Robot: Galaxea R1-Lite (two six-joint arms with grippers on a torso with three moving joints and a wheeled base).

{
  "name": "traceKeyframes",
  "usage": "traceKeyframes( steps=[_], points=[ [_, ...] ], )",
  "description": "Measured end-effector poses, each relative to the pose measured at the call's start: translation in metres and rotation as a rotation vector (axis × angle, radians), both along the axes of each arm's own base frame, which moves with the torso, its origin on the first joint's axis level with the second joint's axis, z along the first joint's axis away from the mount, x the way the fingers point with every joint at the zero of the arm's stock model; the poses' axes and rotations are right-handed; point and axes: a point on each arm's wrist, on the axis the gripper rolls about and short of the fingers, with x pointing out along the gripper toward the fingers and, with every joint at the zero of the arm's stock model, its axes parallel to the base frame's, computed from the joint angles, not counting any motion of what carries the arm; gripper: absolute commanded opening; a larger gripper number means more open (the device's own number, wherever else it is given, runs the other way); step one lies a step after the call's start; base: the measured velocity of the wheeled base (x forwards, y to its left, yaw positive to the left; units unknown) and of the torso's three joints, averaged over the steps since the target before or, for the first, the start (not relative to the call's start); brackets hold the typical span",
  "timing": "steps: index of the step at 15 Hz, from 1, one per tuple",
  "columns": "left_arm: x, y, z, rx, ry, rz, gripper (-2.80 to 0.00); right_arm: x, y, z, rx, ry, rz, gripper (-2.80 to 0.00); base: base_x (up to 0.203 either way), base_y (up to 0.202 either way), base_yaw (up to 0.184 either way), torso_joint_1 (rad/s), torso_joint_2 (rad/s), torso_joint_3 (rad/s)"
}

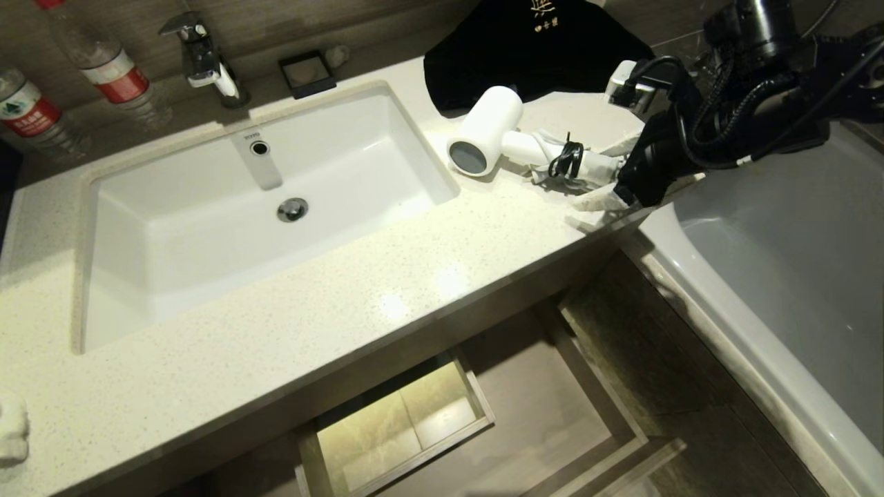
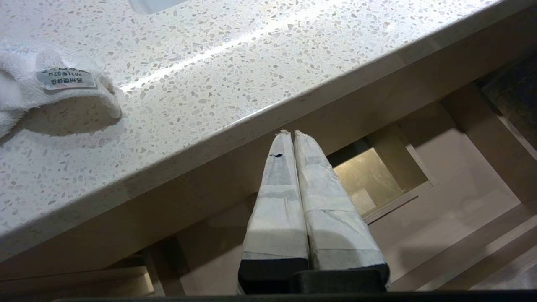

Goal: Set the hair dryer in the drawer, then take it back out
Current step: Pick up the hairdryer

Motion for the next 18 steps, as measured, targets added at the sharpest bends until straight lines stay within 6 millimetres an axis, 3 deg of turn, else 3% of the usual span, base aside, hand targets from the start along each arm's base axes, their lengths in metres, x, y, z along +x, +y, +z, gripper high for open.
traceKeyframes(
  steps=[11, 18],
  points=[
    [0.0, 0.0, 0.0, 0.0, 0.0, 0.0, -2.8, -0.022, -0.013, 0.004, -0.06, 0.077, -0.053, 0.0, 0.0, 0.0, 0.0, 0.0, 0.0, 0.0],
    [0.0, 0.0, 0.0, 0.0, 0.0, 0.0, -2.8, -0.023, -0.012, 0.017, -0.029, -0.019, -0.048, 0.0, 0.0, 0.0, 0.0, 0.0, 0.0, 0.0]
  ],
)
